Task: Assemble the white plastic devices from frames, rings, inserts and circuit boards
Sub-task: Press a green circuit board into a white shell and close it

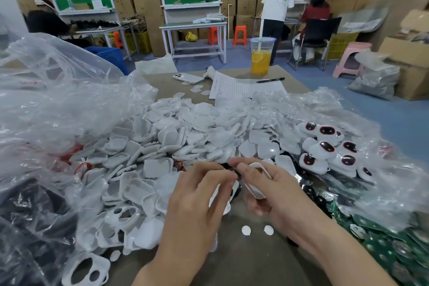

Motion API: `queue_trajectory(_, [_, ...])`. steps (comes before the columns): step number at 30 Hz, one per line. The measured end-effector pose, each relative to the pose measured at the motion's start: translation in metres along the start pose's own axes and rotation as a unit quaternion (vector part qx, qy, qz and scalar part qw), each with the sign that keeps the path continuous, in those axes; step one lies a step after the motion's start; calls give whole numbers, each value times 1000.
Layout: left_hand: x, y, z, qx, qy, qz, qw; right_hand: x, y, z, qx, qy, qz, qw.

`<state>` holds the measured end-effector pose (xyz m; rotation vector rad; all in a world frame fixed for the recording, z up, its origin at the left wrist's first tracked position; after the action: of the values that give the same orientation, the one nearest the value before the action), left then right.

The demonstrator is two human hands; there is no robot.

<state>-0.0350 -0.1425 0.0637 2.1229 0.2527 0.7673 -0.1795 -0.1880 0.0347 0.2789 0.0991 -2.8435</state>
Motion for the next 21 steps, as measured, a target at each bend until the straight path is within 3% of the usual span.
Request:
queue_trajectory(7, [-6,0,0,100,-53,15,993,4,-1,4,14,72,-14,997])
queue_trajectory(21, [-8,-1,13,207,-160,-1,965,1,-6,11,0,64,-3,998])
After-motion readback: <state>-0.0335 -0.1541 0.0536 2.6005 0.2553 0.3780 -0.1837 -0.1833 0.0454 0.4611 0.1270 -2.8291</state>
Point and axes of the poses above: each hand's wrist, its own y-axis towards the middle knuckle, its own x-axis out of the back of the hand, z = x × y, the point moved 6 cm from there along y, towards the middle knuckle, and after that the axes turned 3 degrees about -x, right-handed, at the moved point
